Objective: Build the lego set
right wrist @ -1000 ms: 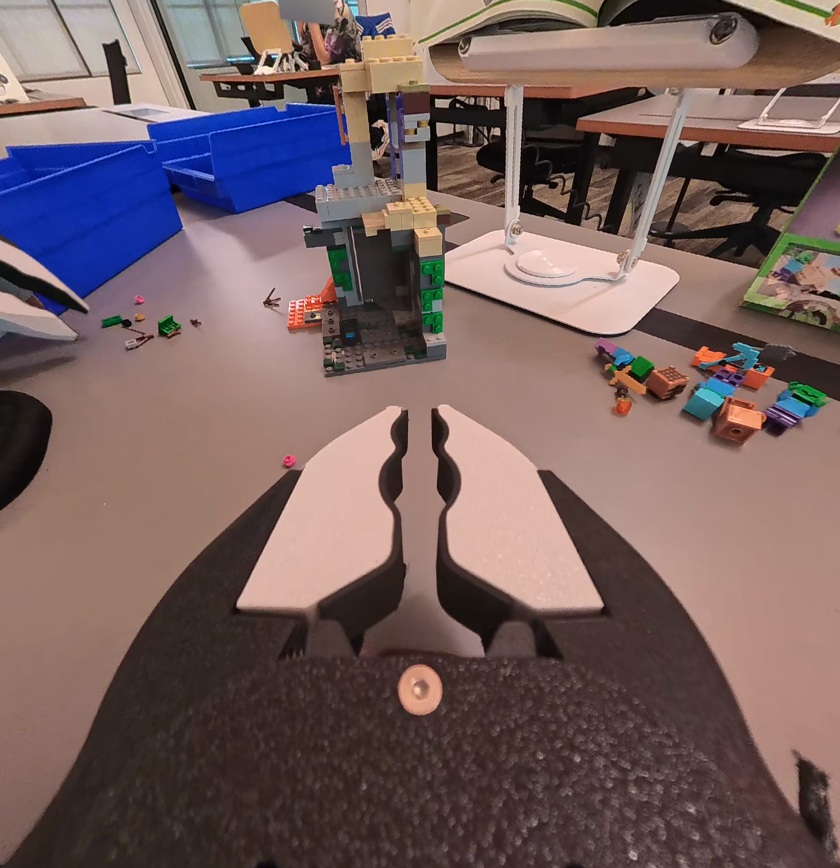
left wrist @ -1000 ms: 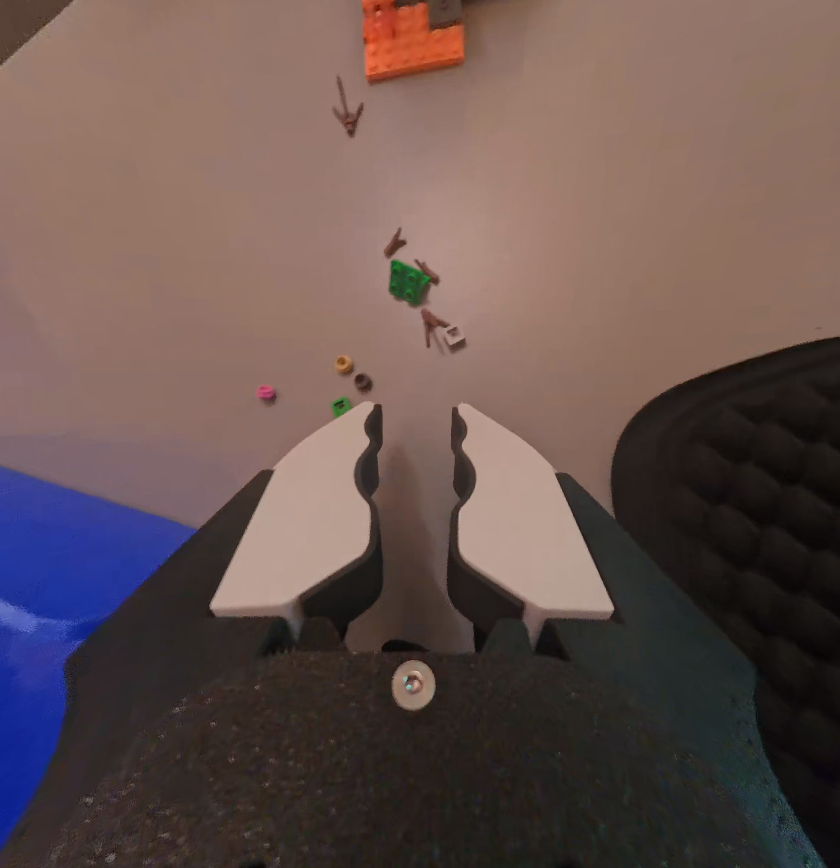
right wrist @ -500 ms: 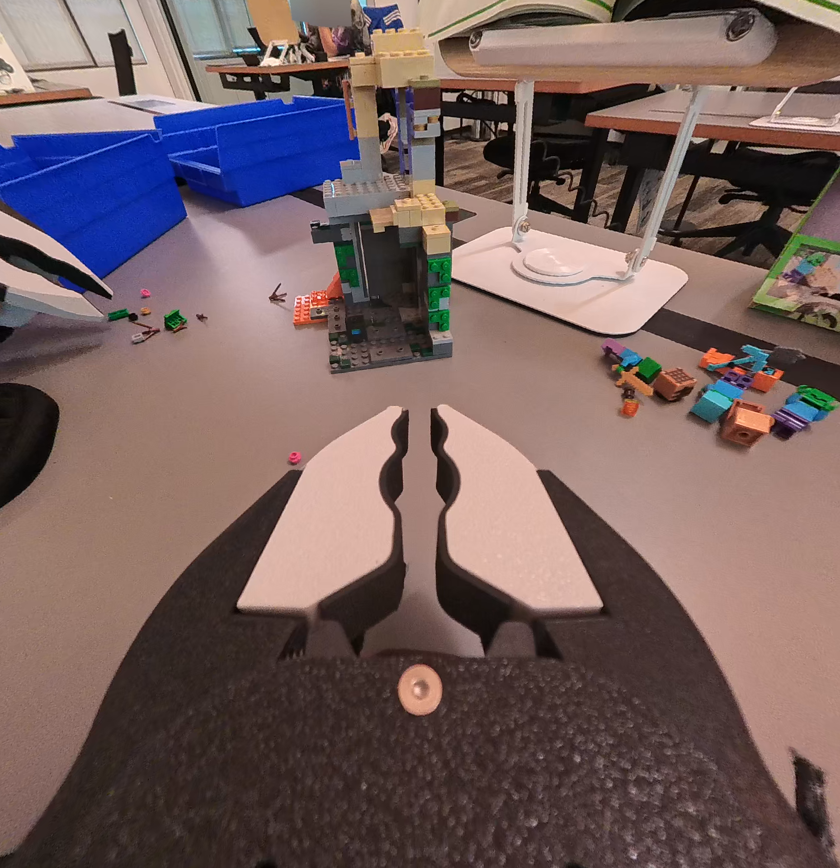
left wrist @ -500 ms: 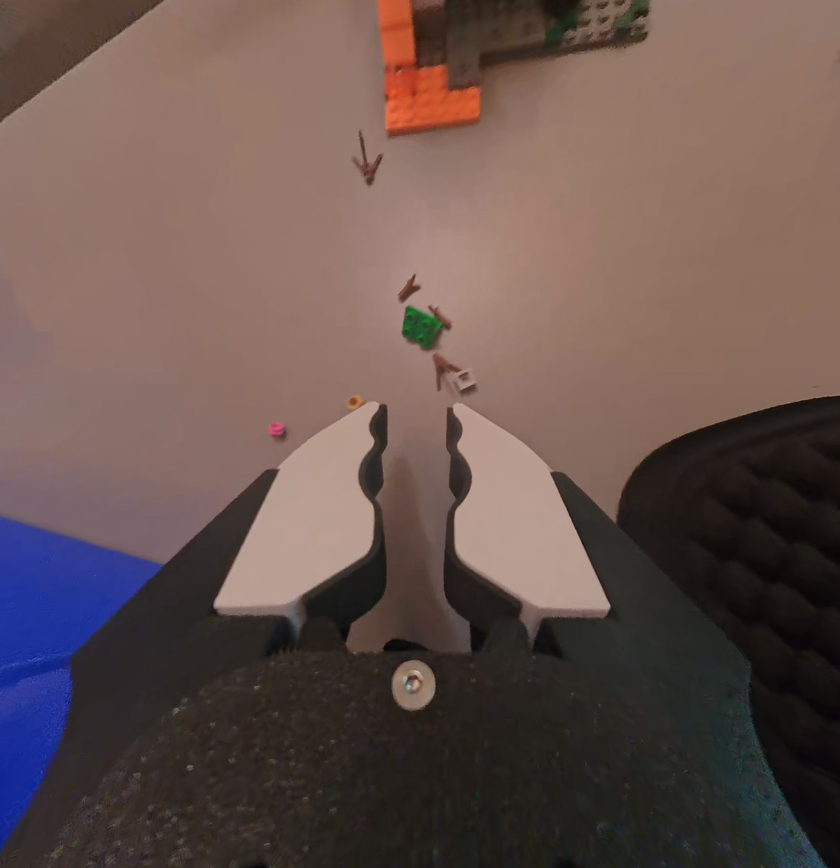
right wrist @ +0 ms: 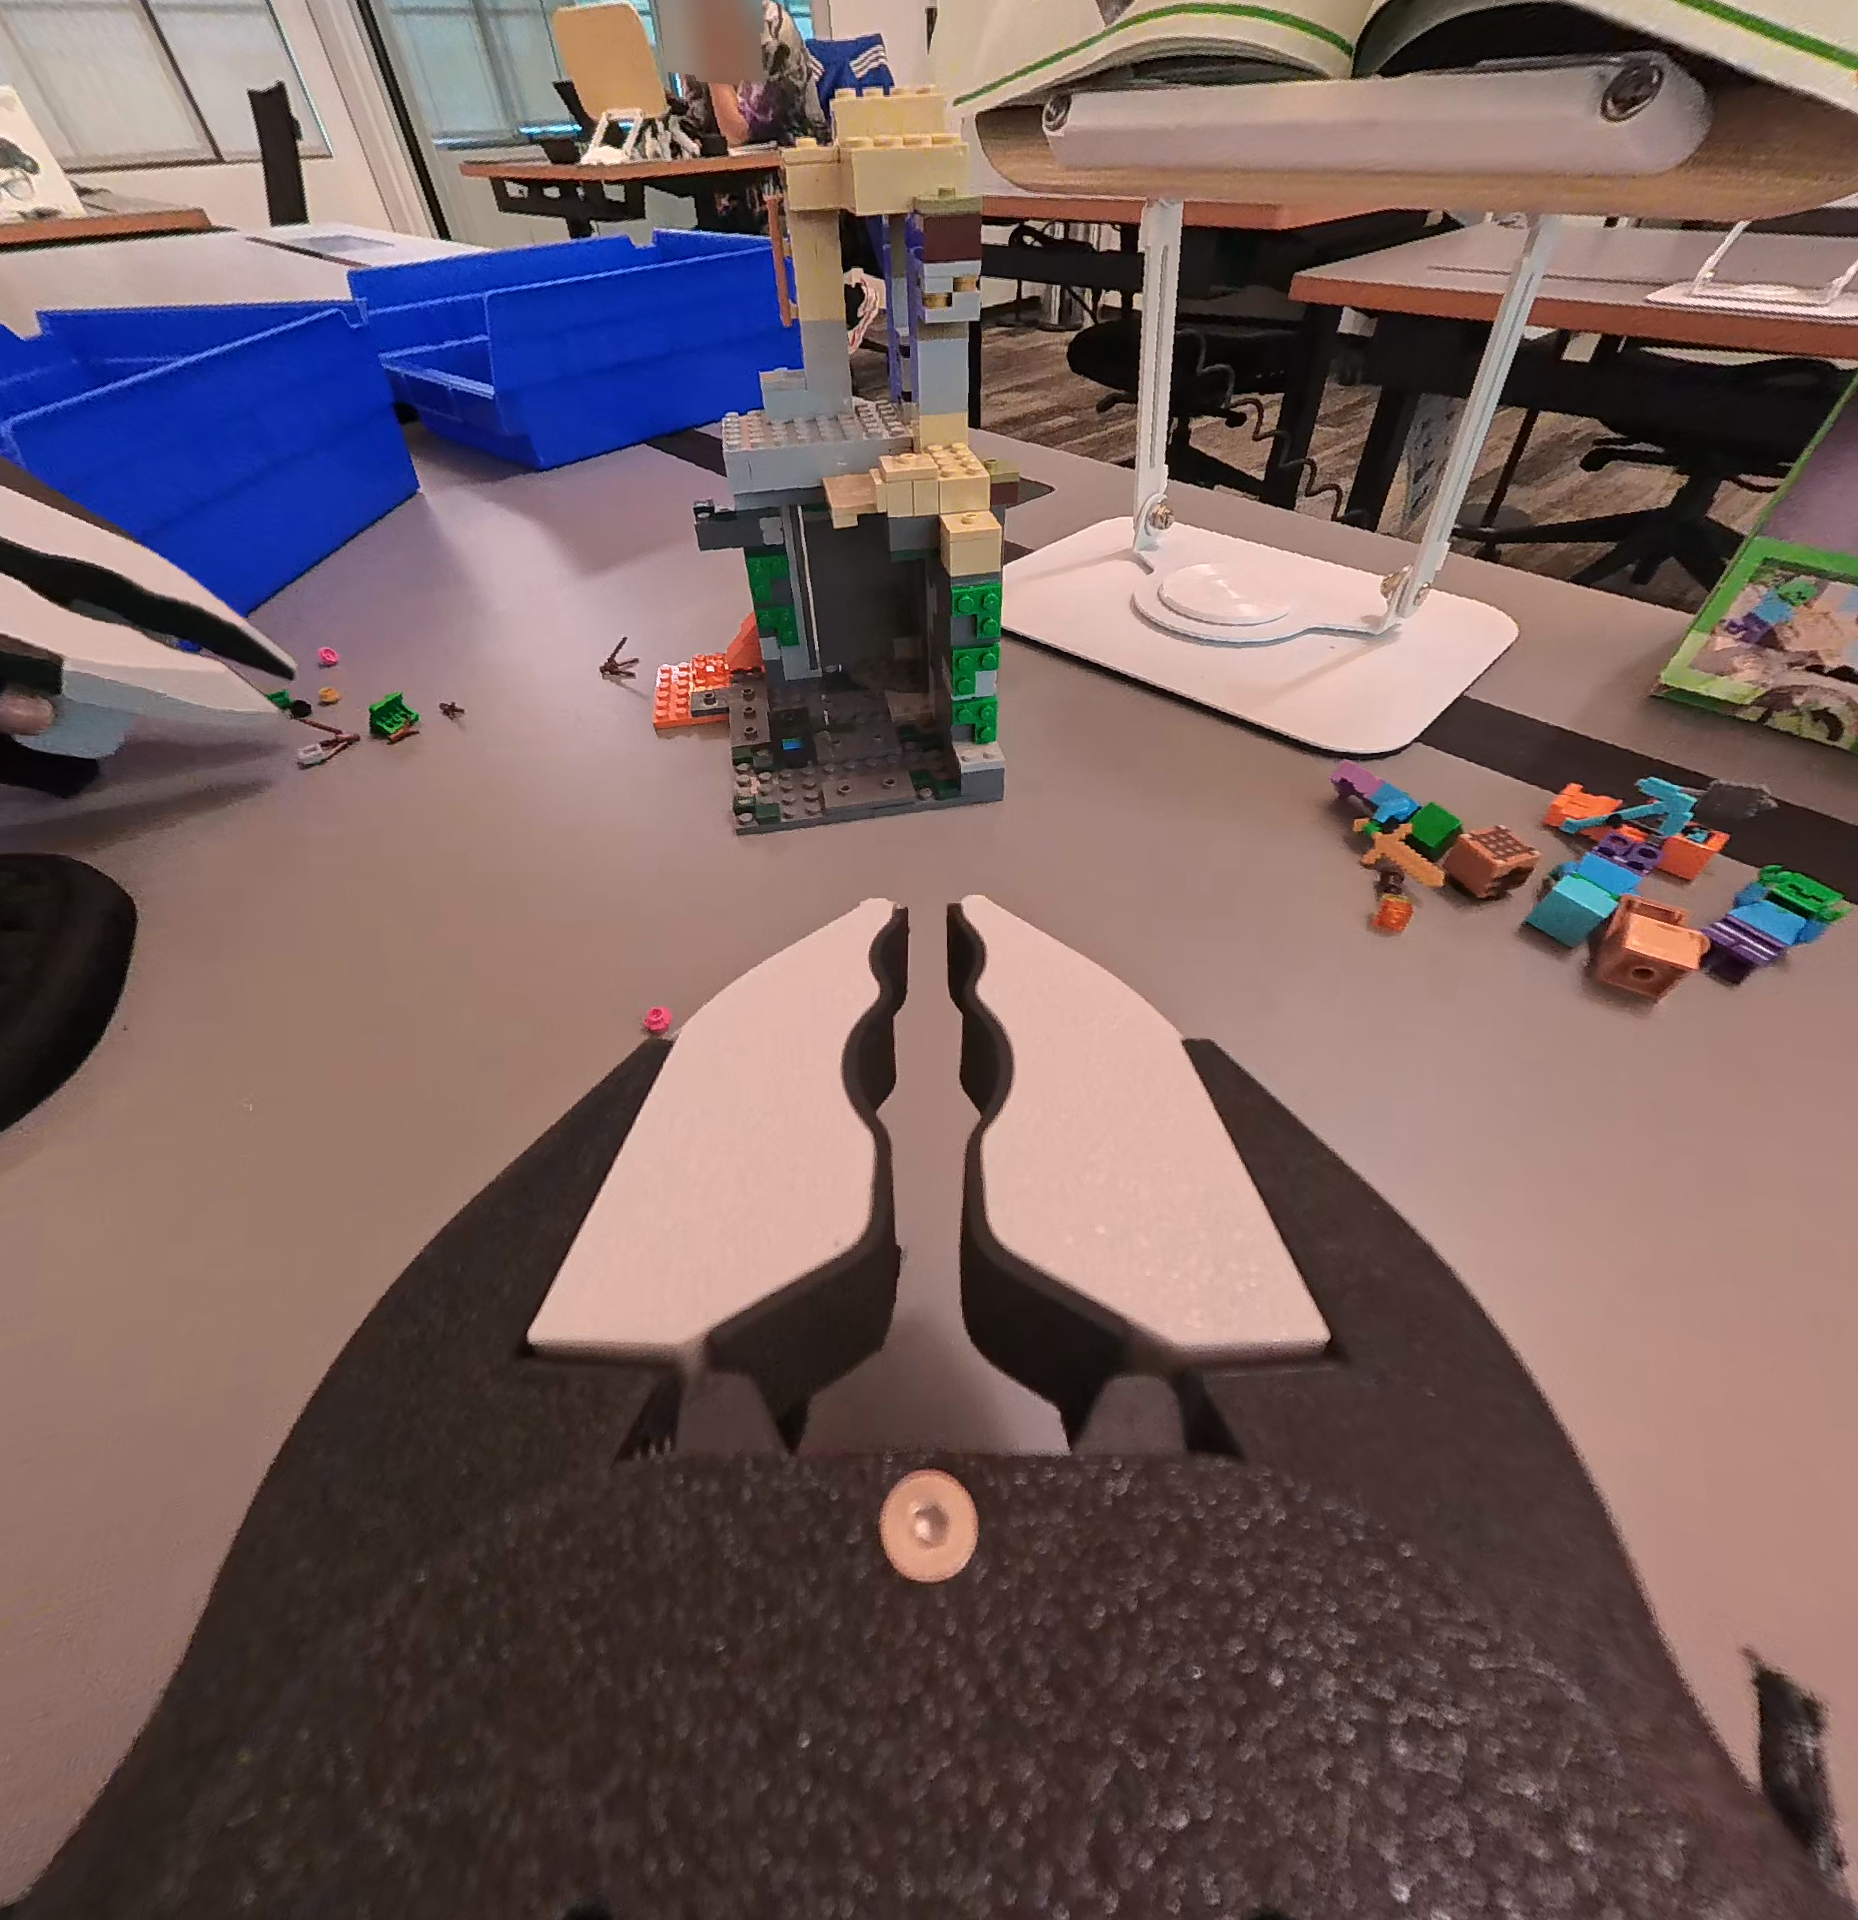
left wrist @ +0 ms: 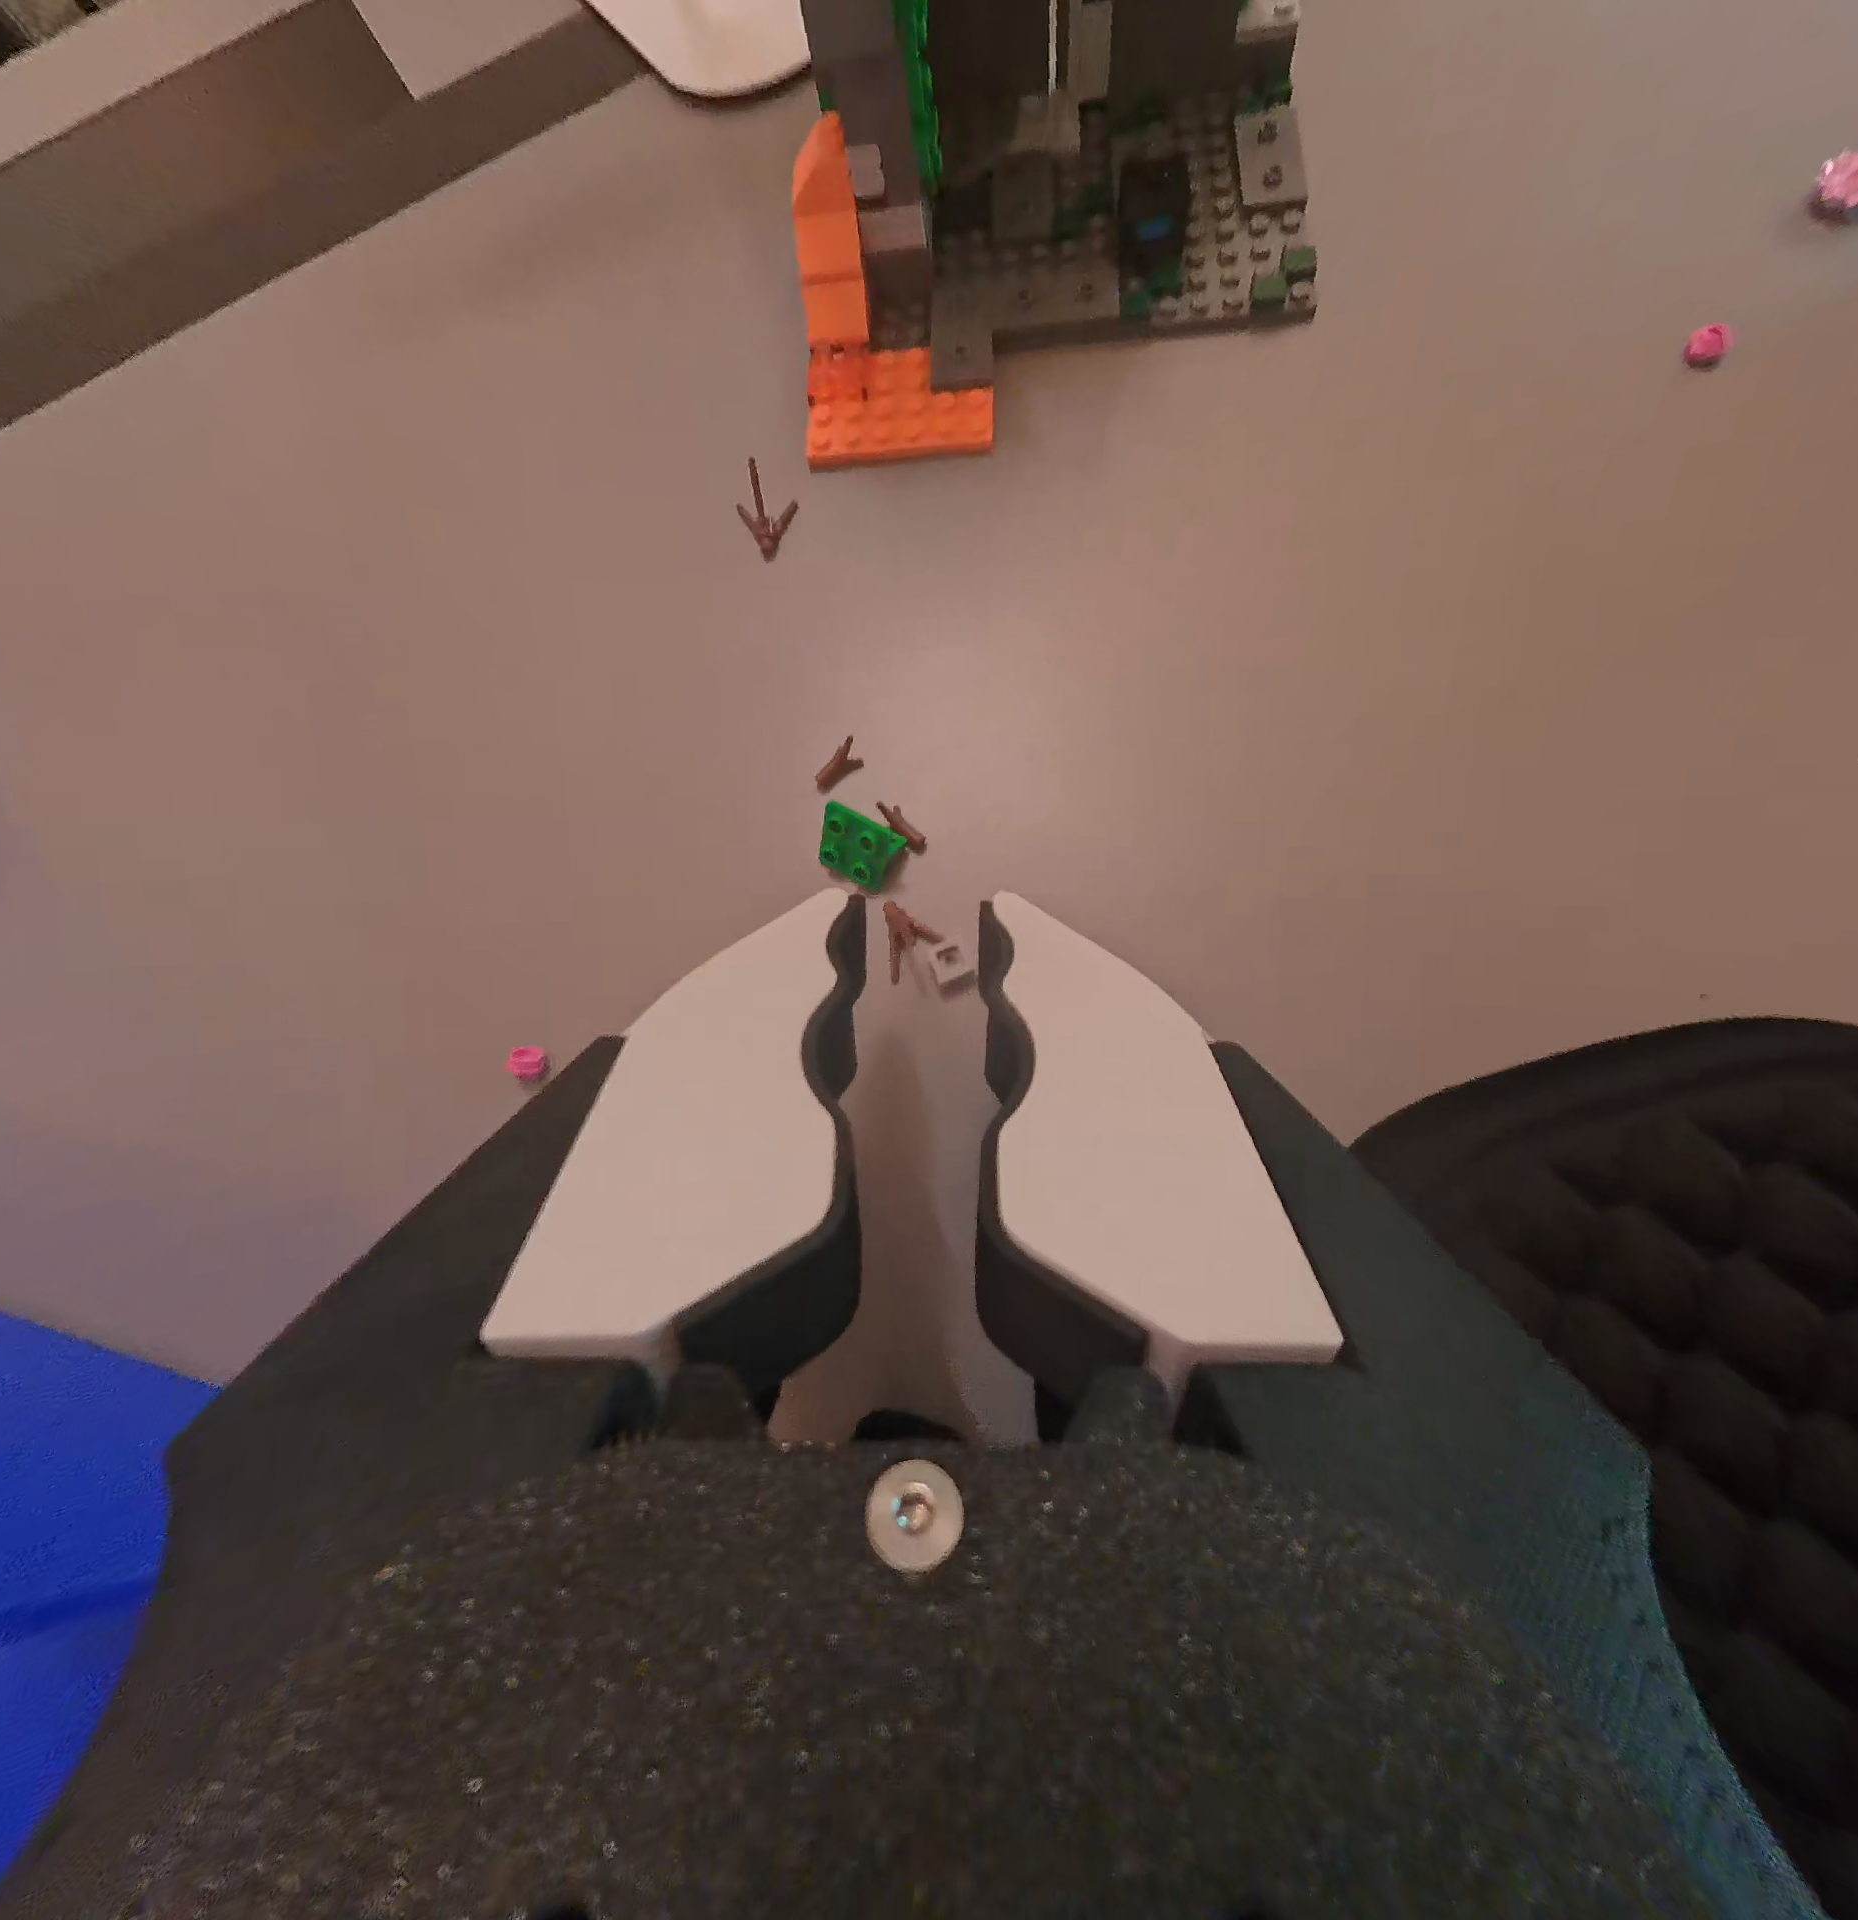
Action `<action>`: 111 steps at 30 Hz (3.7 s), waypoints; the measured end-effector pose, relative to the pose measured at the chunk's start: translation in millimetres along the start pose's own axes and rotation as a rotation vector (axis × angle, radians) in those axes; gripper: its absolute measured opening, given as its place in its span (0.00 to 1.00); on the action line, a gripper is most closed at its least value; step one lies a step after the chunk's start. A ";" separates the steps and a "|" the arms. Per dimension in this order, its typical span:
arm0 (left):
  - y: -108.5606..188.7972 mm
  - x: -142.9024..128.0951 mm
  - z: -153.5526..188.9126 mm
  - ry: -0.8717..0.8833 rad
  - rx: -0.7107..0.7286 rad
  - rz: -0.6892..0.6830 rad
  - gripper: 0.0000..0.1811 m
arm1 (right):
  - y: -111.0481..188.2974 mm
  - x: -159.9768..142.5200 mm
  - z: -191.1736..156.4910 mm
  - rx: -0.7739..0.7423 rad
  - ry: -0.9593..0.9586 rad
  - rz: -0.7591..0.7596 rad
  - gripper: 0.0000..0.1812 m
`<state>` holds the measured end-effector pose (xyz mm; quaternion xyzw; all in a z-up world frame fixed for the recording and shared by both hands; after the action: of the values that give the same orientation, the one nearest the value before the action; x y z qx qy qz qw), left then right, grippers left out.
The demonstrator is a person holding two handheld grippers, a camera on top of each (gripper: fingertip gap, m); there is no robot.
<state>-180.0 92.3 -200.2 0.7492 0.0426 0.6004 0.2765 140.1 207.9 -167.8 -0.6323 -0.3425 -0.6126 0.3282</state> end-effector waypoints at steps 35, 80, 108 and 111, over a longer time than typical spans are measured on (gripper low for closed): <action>-1.8 35.3 12.2 0.061 0.107 0.406 0.05 | -2.2 -7.9 -3.9 0.014 0.010 -0.032 0.03; -16.9 11.4 -17.7 0.489 -0.092 0.217 0.03 | -2.5 -9.0 -5.7 0.016 0.021 -0.051 0.02; -33.0 55.3 38.4 0.588 -0.460 0.251 0.03 | -3.4 -10.2 -8.2 0.025 0.027 -0.059 0.02; -51.9 71.5 69.5 0.470 -0.577 0.186 0.03 | -3.1 -9.3 -8.6 0.024 0.037 -0.058 0.02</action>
<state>-82.3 139.2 -170.5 0.4831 -0.1340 0.7656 0.4032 132.6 202.2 -176.8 -0.6066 -0.3617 -0.6294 0.3242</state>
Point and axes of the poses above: each gripper's, where its closed fingertips meet, y back along the fingers, x out of its top, z = x × y across the jaws, the point moved 4 cm from there along y, back along the fingers, and after that the axes turned 13 degrees about z, right-handed, at the moved point
